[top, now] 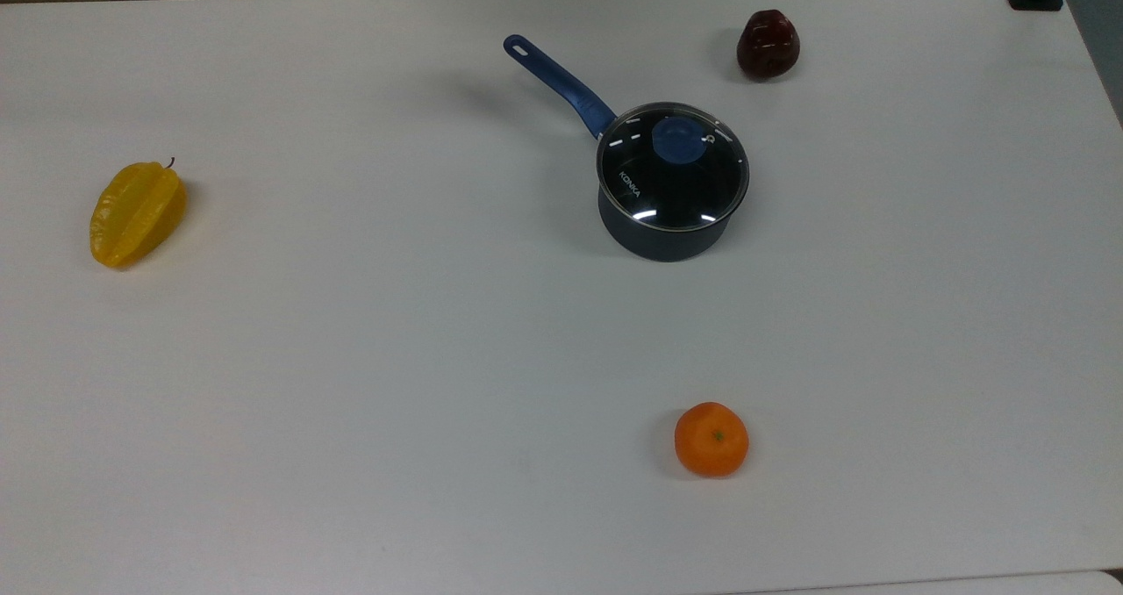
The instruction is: Open lid
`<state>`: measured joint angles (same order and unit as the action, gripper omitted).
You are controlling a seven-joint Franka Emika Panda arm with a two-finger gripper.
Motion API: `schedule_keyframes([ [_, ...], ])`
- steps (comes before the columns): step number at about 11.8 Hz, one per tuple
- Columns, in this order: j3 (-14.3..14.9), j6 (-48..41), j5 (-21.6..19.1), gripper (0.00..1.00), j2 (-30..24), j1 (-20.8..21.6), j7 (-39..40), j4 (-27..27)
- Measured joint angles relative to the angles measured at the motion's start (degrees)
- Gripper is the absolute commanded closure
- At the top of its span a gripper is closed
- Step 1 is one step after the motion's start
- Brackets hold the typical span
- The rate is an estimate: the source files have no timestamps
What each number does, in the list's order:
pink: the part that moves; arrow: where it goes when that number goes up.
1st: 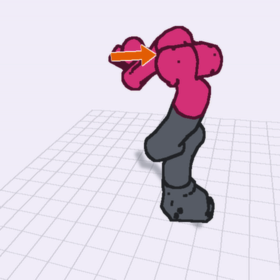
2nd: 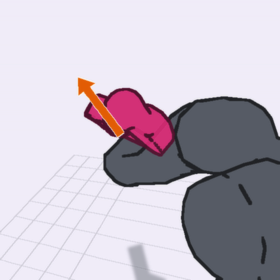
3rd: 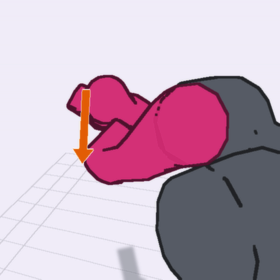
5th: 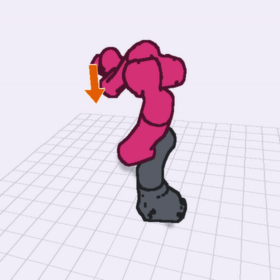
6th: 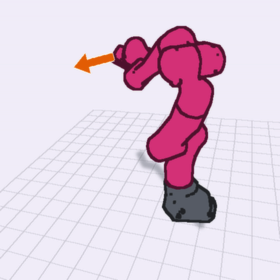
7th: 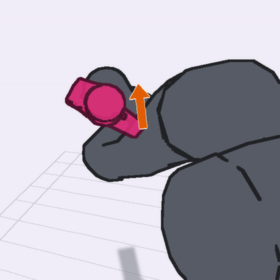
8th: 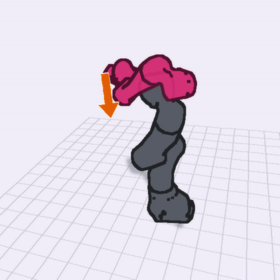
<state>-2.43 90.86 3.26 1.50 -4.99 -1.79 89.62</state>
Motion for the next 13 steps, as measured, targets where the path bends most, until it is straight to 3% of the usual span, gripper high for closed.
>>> schedule_keyframes([
  [8, -0.39, 2.43, -0.11, 0.0, 0.18, 0.3, 0.55, -0.02],
  [10, -2.2, 3.16, -0.25, 0.0, 0.47, 3.15, 0.69, 0.04],
  [13, -3.81, 5.73, -0.83, 0.0, 0.86, 11.29, 0.4, 3.14],
])
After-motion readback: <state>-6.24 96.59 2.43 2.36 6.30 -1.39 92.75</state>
